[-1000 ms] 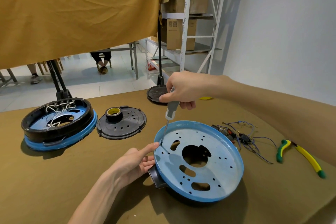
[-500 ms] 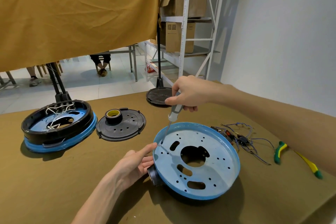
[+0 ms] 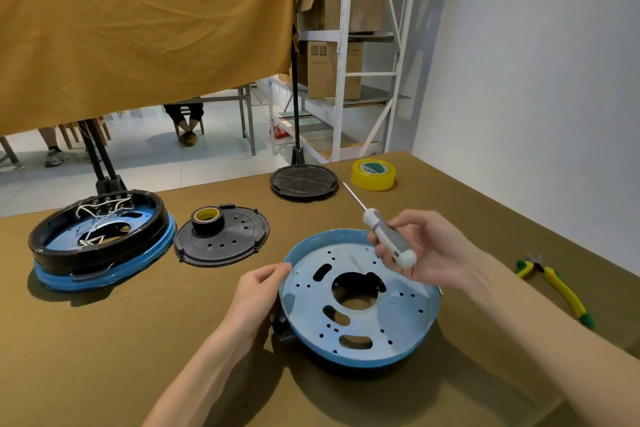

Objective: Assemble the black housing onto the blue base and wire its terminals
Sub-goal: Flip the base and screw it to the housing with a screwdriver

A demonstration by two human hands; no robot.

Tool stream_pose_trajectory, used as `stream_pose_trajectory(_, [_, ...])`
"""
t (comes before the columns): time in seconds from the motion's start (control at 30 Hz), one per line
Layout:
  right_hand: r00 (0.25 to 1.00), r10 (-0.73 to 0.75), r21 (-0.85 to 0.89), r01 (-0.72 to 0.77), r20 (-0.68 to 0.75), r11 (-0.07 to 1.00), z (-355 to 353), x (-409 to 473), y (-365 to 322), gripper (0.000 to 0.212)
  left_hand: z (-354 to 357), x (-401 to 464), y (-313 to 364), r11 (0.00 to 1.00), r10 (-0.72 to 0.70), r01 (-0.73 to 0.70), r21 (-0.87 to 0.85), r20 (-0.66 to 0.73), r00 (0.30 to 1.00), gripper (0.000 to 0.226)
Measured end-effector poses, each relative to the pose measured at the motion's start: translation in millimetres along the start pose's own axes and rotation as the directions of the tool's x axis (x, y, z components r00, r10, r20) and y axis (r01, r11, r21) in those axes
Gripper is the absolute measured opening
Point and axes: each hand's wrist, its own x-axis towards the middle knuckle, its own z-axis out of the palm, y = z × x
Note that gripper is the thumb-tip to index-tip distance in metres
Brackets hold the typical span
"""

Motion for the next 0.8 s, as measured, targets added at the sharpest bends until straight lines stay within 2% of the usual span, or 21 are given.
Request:
stream_pose_trajectory(0.07, [0.998, -0.05, -0.161, 0.043, -0.041, 0.986, -7.2, -3.7, 0.6, 0.041, 0.8, -0.9, -2.6, 0.996, 0.038, -0.037, 0.08, -0.016, 0.999, 0.012])
stream_pose_trajectory(0.13, [0.956, -0.22, -0.445, 0.114, -0.194, 0.888, -17.6, -4.9, -2.7, 0.032, 5.1, -1.7, -7.2, 0.992, 0.06, -0.055, 0.116, -0.035, 0.998, 0.021])
stream_pose_trajectory(0.2, [0.815, -0.472, -0.745, 0.076, -0.337, 0.663, -33.9, -7.9, -3.9, 0.014, 11.3, -4.2, -10.4, 0.987, 0.101, -0.092, 0.135, -0.057, 0.993, 0.026])
stream_pose_trajectory(0.27, [0.695, -0.606, -0.87, -0.056, -0.386, 0.49, -60.8, -11.9, 1.1, 0.012, 15.5, -4.8, -13.0, 0.977, 0.156, -0.139, 0.162, -0.096, 0.983, 0.031])
stream_pose_trajectory(0.33, [0.649, -0.641, -0.905, -0.198, -0.409, 0.377, -83.6, -18.8, 13.3, 0.017, 16.5, -4.5, -13.7, 0.974, 0.19, -0.168, 0.153, -0.14, 0.972, 0.033])
stream_pose_trajectory(0.4, [0.662, -0.648, -0.924, -0.312, -0.377, 0.22, -97.8, -25.0, 28.9, 0.018, 13.4, -2.4, -14.6, 0.976, 0.201, -0.178, 0.127, -0.193, 0.961, 0.03])
stream_pose_trajectory(0.47, [0.706, -0.63, -0.935, -0.342, -0.325, 0.099, -103.1, -28.2, 43.7, 0.018, 8.5, 0.3, -15.6, 0.975, 0.213, -0.187, 0.123, -0.249, 0.945, 0.027])
stream_pose_trajectory(0.53, [0.727, -0.624, -0.937, -0.347, -0.287, 0.027, -101.4, -30.4, 54.3, 0.014, 4.0, 2.8, -16.7, 0.973, 0.225, -0.195, 0.125, -0.302, 0.926, 0.028])
stream_pose_trajectory(0.6, [0.733, -0.627, -0.928, -0.37, -0.265, -0.04, -97.3, -29.4, 59.9, 0.022, 1.2, 5.4, -19.9, 0.97, 0.237, -0.205, 0.128, -0.335, 0.912, 0.031])
stream_pose_trajectory(0.67, [0.741, -0.621, -0.916, -0.391, -0.255, -0.091, -92.7, -25.2, 62.4, 0.03, -0.5, 8.2, -25.7, 0.969, 0.242, -0.205, 0.138, -0.35, 0.905, 0.034])
stream_pose_trajectory(0.73, [0.726, -0.64, -0.919, -0.386, -0.25, -0.079, -89.7, -20.7, 62.1, 0.034, -1.8, 10.6, -30.8, 0.969, 0.239, -0.199, 0.146, -0.346, 0.908, 0.035])
stream_pose_trajectory(0.8, [0.643, -0.713, -0.912, -0.409, -0.279, -0.013, -93.5, -18.7, 55.7, 0.031, -3.0, 12.5, -34.7, 0.969, 0.239, -0.2, 0.149, -0.333, 0.912, 0.034])
